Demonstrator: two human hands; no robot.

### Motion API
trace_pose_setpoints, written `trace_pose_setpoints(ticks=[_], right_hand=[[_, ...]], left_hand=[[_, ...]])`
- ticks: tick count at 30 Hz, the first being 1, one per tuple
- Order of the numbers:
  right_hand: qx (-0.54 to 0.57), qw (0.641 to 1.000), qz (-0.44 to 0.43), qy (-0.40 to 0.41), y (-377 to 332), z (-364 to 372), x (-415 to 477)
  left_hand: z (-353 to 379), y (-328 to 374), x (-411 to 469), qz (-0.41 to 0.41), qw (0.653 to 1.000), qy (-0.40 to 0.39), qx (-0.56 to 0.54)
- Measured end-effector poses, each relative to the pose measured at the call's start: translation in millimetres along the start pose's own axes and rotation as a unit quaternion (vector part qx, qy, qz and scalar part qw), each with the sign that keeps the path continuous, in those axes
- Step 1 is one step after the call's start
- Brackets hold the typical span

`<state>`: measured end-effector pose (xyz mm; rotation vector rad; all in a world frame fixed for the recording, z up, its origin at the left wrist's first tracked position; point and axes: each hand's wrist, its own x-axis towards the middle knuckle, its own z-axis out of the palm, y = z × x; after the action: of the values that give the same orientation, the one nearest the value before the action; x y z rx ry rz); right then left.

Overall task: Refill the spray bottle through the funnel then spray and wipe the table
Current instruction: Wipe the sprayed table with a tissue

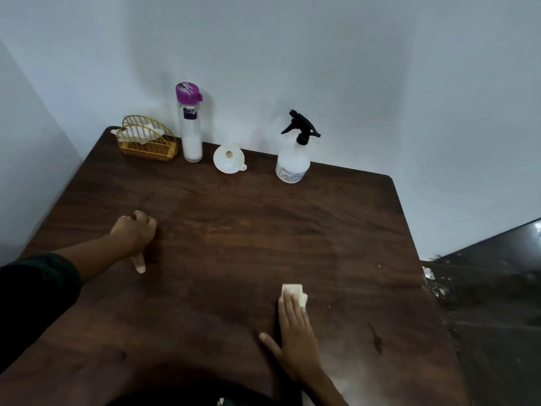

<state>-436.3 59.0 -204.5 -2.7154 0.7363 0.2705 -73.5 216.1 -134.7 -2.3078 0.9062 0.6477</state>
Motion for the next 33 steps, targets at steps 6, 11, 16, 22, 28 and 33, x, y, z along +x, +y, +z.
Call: trace_pose_setpoints(ticks=[6, 11, 16, 22, 28, 33], right_hand=[[0.061, 0.977, 0.177, 0.098, 41, -3, -23], [0.081, 0.984, 0.135, 0.083, 23, -16, 14], [0.008, 1.000, -0.014, 0.013, 55, -7, -19], [0.050, 0.970, 0.218, 0.094, 146, -50, -3], [0.098, 0.941, 0.311, 0.091, 148, -88, 79], [0.066, 0.983, 0.163, 0.058, 109, -67, 77]], left_hand=[[4, -5, -1, 0.002, 0.999, -0.003, -0.047], [1, -3, -1, 0.006, 0.999, -0.012, -0.041], [3, -4, -1, 0.004, 0.999, 0.001, -0.045], [2, -5, -1, 0.011, 0.999, 0.002, -0.044], [6, -9, -3, 0.015, 0.998, -0.003, -0.060], [7, -8, 1, 0.014, 0.998, 0.010, -0.053]])
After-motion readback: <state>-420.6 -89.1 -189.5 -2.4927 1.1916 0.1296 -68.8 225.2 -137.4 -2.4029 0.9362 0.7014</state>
